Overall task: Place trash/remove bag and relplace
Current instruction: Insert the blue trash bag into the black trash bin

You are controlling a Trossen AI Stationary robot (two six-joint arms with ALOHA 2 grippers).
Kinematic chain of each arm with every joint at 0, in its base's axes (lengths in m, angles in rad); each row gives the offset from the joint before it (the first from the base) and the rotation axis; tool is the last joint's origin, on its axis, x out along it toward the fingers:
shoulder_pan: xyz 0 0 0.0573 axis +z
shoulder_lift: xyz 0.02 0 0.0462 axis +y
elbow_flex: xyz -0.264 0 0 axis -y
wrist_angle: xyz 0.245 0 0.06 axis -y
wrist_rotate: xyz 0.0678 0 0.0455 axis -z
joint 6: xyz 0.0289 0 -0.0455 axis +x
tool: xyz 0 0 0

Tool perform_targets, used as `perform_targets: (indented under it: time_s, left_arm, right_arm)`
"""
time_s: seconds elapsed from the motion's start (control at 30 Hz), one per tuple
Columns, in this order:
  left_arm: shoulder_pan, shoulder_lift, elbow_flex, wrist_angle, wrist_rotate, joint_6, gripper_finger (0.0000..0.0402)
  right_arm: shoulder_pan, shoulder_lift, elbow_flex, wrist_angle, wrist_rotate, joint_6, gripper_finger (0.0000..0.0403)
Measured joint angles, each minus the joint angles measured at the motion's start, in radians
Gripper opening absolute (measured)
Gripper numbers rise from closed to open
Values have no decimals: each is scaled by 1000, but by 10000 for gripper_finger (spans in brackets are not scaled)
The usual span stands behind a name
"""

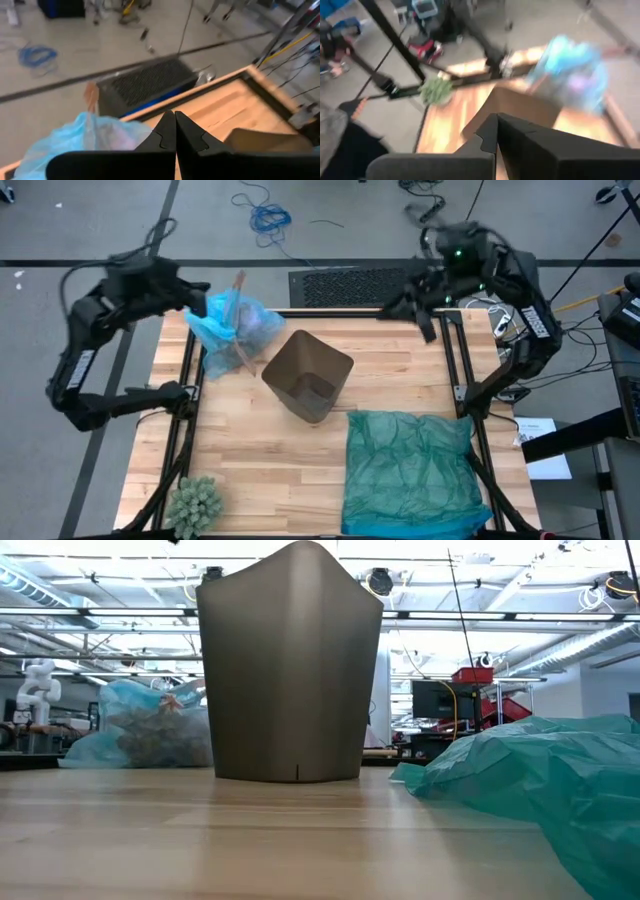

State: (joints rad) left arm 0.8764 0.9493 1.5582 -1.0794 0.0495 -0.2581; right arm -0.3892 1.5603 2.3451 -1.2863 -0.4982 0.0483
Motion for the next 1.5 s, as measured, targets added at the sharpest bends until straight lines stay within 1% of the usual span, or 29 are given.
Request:
perform_targets:
  time_s: [0.17,0.33,0.4,0.47,0.6,0.67,0.77,0.9,1.03,1.13,1.2,1.27,1.33,1.43,1.5]
  left_arm:
    - [0,-34,53,8,6,-1,0]
    - [0,-49,75,9,8,-24,0]
    - [0,-57,75,3,24,-25,0]
    - [0,-64,75,5,66,-29,0]
    - [0,-79,74,58,156,-104,0]
    - [-4,-91,74,125,196,-176,0]
    - [-33,-93,74,276,238,-279,0]
    - [-86,-87,74,507,238,-298,0]
    - [-134,-84,74,656,237,-261,0]
    - [-166,-73,69,696,231,-259,0]
    - [-195,-55,53,719,208,-249,0]
    - [-230,-8,31,717,182,-223,0]
    - [-276,62,-7,759,175,-196,0]
    - [-370,179,-53,863,205,-160,0]
    - [-443,247,-58,886,215,-97,0]
  right_arm:
    - [139,23,0,-137,29,142,0]
    - [263,44,0,-209,36,245,0]
    - [310,56,0,-238,36,248,0]
    - [349,65,0,-271,36,225,0]
    - [418,76,0,-281,36,155,0]
    - [447,77,0,-267,56,109,0]
    - [484,75,0,-272,94,39,0]
    - [533,76,0,-271,133,-44,0]
    - [561,81,-25,-225,130,-99,0]
    - [575,82,-74,-174,125,-104,0]
    - [588,82,-108,-138,125,-101,0]
    - [604,82,-147,-74,126,-87,0]
    - [617,82,-187,9,128,-65,0]
    - [630,83,-231,138,133,1,0]
    - [641,83,-242,174,145,29,0]
